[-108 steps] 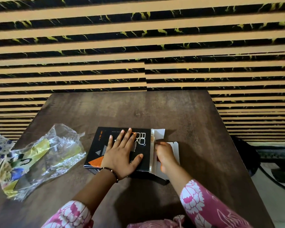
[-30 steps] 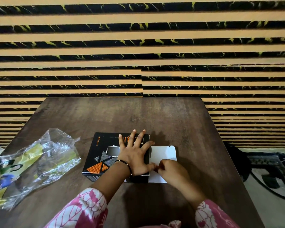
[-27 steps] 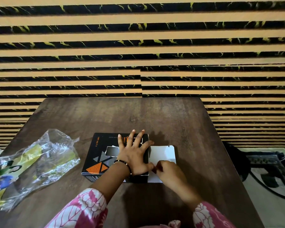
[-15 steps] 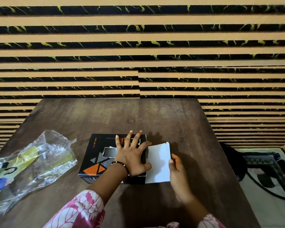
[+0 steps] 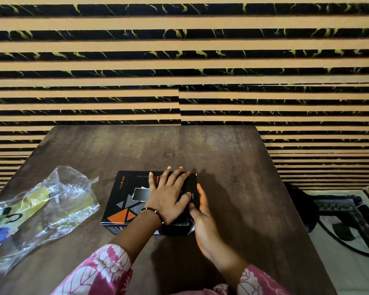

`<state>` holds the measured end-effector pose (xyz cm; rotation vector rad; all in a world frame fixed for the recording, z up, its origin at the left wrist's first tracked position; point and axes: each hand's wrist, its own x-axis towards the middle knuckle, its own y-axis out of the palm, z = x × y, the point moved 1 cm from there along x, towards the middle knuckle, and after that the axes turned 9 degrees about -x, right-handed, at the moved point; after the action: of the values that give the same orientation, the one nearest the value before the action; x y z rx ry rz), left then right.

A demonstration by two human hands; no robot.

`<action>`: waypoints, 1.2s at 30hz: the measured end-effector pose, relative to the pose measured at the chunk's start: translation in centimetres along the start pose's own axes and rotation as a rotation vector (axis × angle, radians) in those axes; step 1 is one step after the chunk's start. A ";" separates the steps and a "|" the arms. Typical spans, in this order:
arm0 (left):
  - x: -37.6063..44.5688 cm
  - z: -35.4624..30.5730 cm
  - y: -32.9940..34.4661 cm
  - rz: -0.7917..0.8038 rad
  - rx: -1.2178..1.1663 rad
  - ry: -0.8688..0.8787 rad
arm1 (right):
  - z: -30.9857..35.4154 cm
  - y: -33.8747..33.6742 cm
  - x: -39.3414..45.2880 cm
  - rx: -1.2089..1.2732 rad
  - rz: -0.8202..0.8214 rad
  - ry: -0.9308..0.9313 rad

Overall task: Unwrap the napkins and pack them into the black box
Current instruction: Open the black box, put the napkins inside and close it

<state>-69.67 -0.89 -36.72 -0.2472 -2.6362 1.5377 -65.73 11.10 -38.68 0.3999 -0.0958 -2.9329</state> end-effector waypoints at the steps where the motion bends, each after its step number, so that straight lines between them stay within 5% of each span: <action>1: 0.0 0.0 0.0 0.001 0.001 0.000 | 0.0 0.2 0.0 0.009 -0.013 -0.005; 19: 0.1 -0.1 -0.1 0.006 0.038 -0.023 | -1.0 0.5 -1.7 -0.134 0.116 0.034; 24: -0.2 -0.5 -0.5 -0.016 -0.044 -0.011 | -1.1 1.0 -1.7 -0.224 -0.023 -0.069; 29: -2.4 2.0 -3.2 -0.226 -0.164 -0.011 | -1.4 1.6 -1.2 -0.340 -0.183 -0.127; 32: -5.1 5.2 -4.6 -0.310 -0.109 -0.073 | -0.5 2.0 -1.3 -0.569 -0.274 -0.218; 36: -7.6 8.7 -4.6 -0.224 -0.043 -0.103 | 0.2 3.6 -0.9 -1.203 -0.351 -0.400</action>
<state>-63.96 -11.94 -36.93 0.1252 -2.6665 1.4593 -64.35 7.78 -37.99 -0.3888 1.6909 -2.6682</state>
